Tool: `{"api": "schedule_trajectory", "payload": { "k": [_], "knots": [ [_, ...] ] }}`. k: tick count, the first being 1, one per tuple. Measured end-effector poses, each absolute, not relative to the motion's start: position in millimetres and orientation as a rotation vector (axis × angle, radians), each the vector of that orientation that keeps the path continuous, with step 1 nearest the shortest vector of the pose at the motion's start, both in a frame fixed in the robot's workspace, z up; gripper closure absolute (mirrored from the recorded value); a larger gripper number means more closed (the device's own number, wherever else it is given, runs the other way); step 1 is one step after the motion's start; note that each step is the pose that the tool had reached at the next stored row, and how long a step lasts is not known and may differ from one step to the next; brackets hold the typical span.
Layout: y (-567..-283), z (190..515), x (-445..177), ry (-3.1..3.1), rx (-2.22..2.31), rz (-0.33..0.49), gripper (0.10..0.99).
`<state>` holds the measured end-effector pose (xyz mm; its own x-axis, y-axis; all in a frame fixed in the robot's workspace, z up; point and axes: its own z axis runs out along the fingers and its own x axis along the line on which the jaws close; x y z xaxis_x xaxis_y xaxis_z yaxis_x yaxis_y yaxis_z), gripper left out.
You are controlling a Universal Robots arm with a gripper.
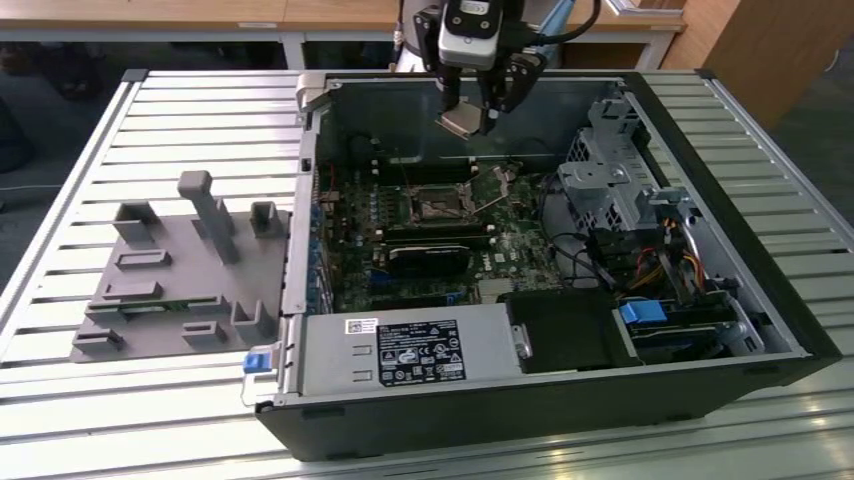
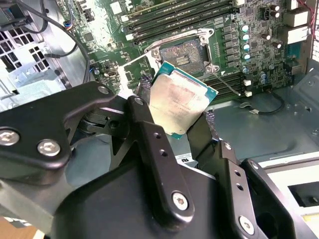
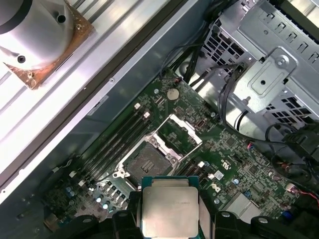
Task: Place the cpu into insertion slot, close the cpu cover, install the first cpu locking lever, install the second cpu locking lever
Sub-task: 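Place the cpu into insertion slot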
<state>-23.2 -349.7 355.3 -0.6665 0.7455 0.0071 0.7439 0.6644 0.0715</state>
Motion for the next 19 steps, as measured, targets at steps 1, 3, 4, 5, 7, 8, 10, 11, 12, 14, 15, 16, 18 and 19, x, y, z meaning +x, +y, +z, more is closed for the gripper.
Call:
{"api": "schedule_trajectory", "payload": {
  "k": [1,3,4,5,7,8,10,11,12,14,15,16,18,19],
  "knots": [
    [-349.7,355.3,-23.2,2.841,1.281,0.106,0.545],
    [-349.7,355.2,-23.3,2.835,1.294,0.105,0.545],
    [-349.7,355.1,-23.2,2.831,1.301,0.104,0.545],
    [-349.6,355.1,-23.2,2.828,1.308,0.104,0.545],
    [-349.6,354.9,-23.2,2.821,1.322,0.102,0.545],
    [-349.6,354.9,-23.2,2.817,1.329,0.102,0.545],
    [-349.6,354.8,-23.3,2.81,1.343,0.101,0.545],
    [-349.6,354.7,-23.2,2.806,1.35,0.1,0.545],
    [-349.6,354.7,-23.2,2.803,1.357,0.1,0.545],
    [-349.6,354.6,-23.2,2.795,1.371,0.099,0.545],
    [-349.6,354.5,-23.2,2.792,1.377,0.099,0.545],
    [-349.6,354.4,-23.2,2.788,1.384,0.098,0.545],
    [-349.6,354.3,-23.3,2.781,1.398,0.097,0.545],
    [-349.5,354.3,-23.2,2.777,1.405,0.097,0.545]
  ]
}}
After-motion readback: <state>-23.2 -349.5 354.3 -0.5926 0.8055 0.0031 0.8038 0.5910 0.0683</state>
